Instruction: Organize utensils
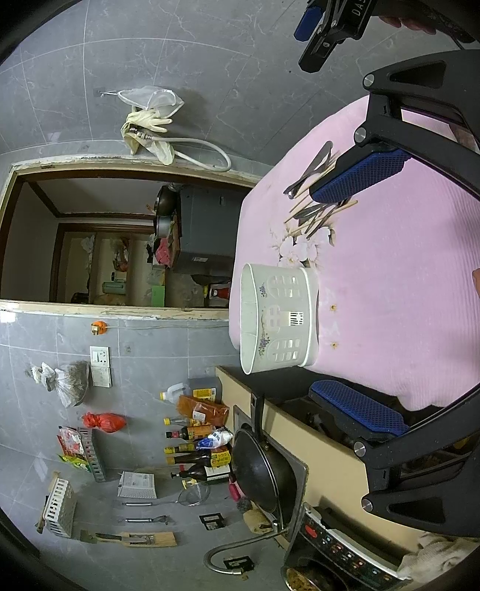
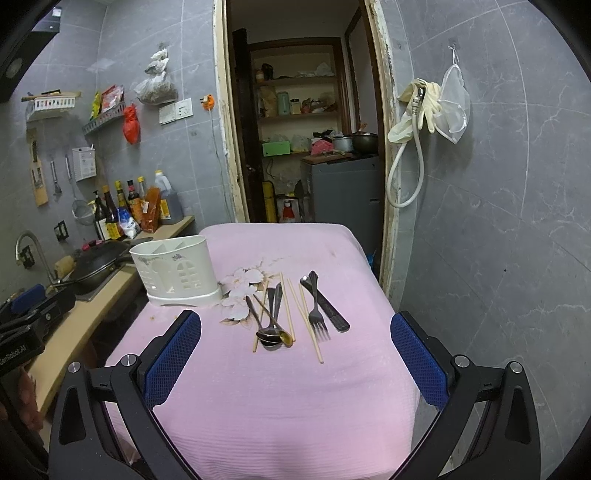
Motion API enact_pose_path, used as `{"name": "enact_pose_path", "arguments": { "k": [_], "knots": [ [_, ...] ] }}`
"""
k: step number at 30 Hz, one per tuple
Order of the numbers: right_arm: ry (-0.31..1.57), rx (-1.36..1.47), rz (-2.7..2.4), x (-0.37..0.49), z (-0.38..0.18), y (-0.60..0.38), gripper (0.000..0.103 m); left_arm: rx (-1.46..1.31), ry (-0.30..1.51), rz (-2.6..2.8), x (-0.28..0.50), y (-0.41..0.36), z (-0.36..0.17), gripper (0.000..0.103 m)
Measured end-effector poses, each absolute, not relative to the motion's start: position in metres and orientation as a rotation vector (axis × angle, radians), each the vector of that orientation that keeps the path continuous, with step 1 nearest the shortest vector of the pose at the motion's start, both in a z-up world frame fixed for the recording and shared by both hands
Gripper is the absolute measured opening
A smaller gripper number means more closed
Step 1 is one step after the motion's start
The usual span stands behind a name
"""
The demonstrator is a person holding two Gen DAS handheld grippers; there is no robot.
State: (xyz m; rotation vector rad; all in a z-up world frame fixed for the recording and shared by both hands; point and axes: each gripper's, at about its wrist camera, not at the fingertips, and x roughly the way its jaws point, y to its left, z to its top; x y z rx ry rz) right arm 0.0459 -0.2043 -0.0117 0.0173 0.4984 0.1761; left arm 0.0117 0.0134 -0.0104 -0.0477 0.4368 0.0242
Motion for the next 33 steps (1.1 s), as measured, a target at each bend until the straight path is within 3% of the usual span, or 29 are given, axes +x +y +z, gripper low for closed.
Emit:
{"name": "enact_pose_path", "arguments": {
  "k": [21, 33],
  "knots": [
    [0.501, -0.005, 0.128, 0.067, -0.009, -0.202, 0.103, -0.019, 0.427, -0.071, 0.06, 0.016, -0.011, 0.094],
    [0.548, -0.022, 0.224, 0.148, -0.019, -0.228, 0.103, -0.074, 0.519, -0.123, 0.146, -0.014, -0.029, 0.094]
  ]
}}
